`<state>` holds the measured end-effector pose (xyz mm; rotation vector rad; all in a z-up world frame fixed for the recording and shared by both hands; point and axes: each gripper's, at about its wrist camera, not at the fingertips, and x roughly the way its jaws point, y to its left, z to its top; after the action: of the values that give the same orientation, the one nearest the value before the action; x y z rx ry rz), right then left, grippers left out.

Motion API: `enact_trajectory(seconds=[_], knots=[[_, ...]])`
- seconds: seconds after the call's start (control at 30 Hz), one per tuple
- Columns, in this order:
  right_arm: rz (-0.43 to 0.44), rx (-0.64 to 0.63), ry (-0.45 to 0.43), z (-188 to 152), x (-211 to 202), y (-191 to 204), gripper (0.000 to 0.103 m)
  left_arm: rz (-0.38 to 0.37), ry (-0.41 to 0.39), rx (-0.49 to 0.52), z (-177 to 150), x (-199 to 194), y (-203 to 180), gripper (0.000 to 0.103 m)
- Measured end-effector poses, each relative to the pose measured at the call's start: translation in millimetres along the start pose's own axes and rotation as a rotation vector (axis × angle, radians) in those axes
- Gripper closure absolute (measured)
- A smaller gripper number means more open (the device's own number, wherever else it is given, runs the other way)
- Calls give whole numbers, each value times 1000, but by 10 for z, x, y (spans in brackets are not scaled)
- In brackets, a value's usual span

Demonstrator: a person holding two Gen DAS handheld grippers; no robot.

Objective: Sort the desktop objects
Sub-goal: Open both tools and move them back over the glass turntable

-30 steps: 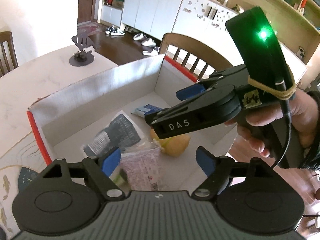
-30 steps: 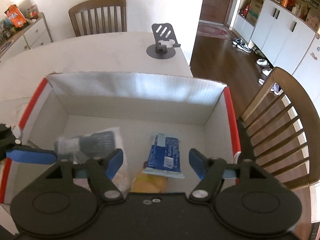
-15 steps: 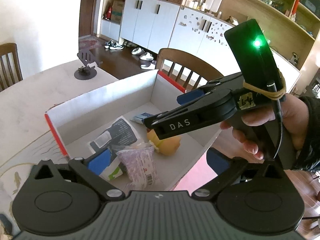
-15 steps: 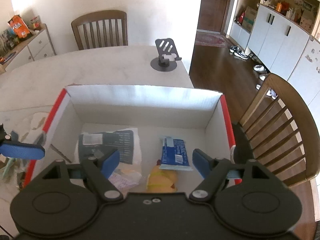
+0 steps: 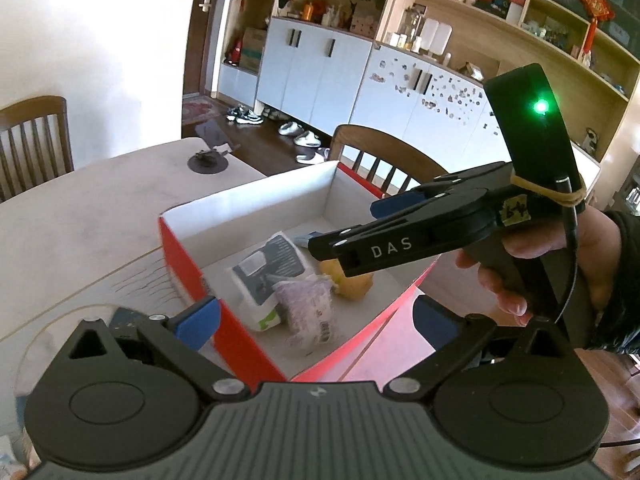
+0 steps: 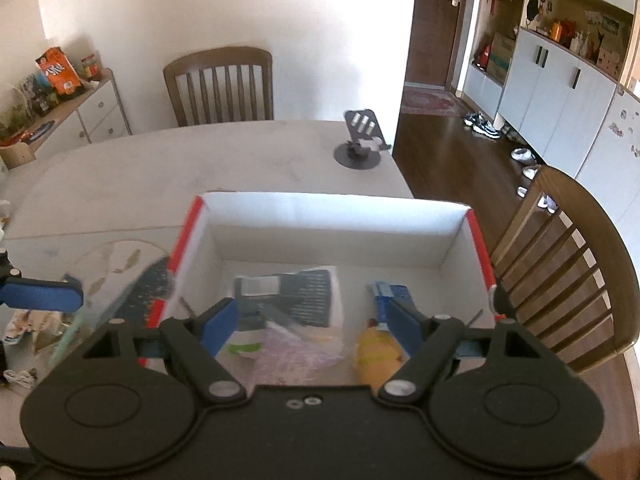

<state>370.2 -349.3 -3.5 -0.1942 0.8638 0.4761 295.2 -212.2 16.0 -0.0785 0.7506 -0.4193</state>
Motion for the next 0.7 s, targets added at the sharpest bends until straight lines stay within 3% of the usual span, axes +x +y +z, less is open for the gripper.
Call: enact_trajectory(seconds=[0.7], knots=[[41,-7,-43,-148,-272,1192,22,85,-75,-57,-619,-1111,655,0]])
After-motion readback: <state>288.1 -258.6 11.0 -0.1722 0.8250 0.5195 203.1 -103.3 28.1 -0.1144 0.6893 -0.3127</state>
